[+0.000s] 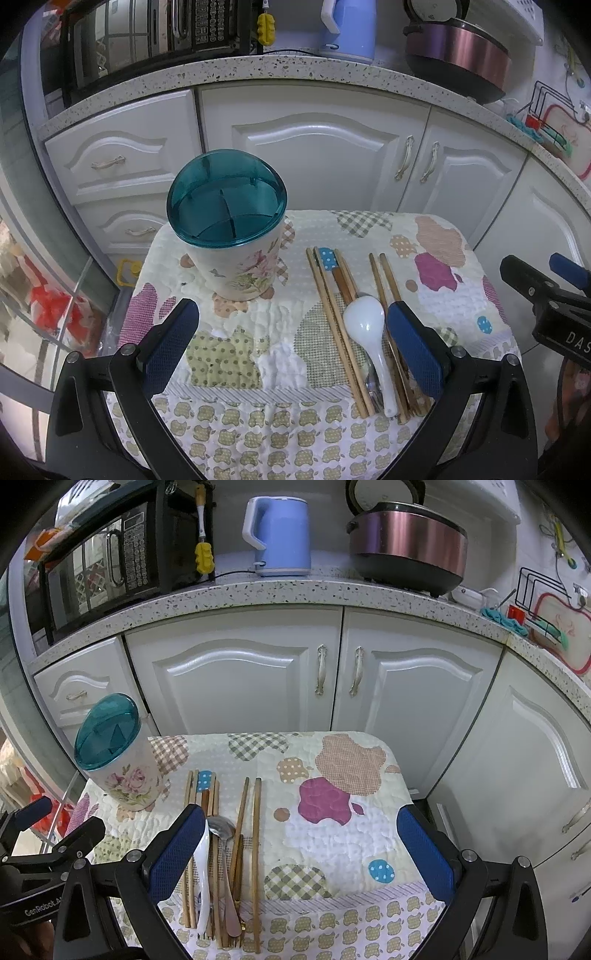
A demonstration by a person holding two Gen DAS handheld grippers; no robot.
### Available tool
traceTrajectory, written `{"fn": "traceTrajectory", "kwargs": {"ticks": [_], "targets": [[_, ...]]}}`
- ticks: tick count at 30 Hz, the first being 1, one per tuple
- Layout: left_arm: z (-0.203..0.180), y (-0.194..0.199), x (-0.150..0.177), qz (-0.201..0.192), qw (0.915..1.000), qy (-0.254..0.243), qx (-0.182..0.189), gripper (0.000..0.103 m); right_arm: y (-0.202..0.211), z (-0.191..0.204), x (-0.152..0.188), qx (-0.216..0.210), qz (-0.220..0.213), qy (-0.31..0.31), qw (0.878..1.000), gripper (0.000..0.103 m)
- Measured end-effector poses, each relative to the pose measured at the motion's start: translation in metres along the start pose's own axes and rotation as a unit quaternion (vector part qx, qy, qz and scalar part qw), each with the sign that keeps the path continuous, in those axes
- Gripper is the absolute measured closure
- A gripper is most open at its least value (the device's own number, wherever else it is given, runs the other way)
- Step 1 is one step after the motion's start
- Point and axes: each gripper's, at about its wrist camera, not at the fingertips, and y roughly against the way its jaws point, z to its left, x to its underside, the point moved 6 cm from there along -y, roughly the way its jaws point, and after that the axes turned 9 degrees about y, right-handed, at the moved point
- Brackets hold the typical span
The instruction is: Organize utensils
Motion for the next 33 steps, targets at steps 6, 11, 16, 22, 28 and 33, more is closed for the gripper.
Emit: {"fn": "traceTrajectory", "kwargs": {"ticks": [6, 11, 16, 22, 28, 33], "targets": [[0.002, -0.005, 0.001, 0.013, 0.9998, 0.014, 0.007, 0.0, -0.002, -0.001, 0.001, 0.001, 0.002, -0.003, 1.0, 0.0], [0.007, -0.008, 0.001, 0.02, 0.9994, 0.027, 0.007, 0.0, -0.006, 0.0, 0.003, 0.0, 0.008, -0.003, 1.0, 0.0], [0.009, -0.01, 0.001, 0.024, 0.9993, 0.03, 0.004, 0.0, -0.006, 0.0, 0.004, 0.002, 0.008, -0.003, 1.0, 0.0], [0.011, -0.012, 0.003, 0.029, 0.9991, 0.03, 0.003, 0.0, -0.009, 0.0, 0.005, 0.0, 0.013, -0.004, 1.0, 0.0], [0.011, -0.012, 0.003, 0.027, 0.9992, 0.03, 0.004, 0.0, -0.011, 0.001, 0.006, 0.0, 0.014, -0.002, 1.0, 0.0], [0.011, -0.011, 0.004, 0.022, 0.9993, 0.029, 0.003, 0.0, -0.012, 0.002, 0.007, -0.002, 0.018, -0.004, 1.0, 0.0]]}}
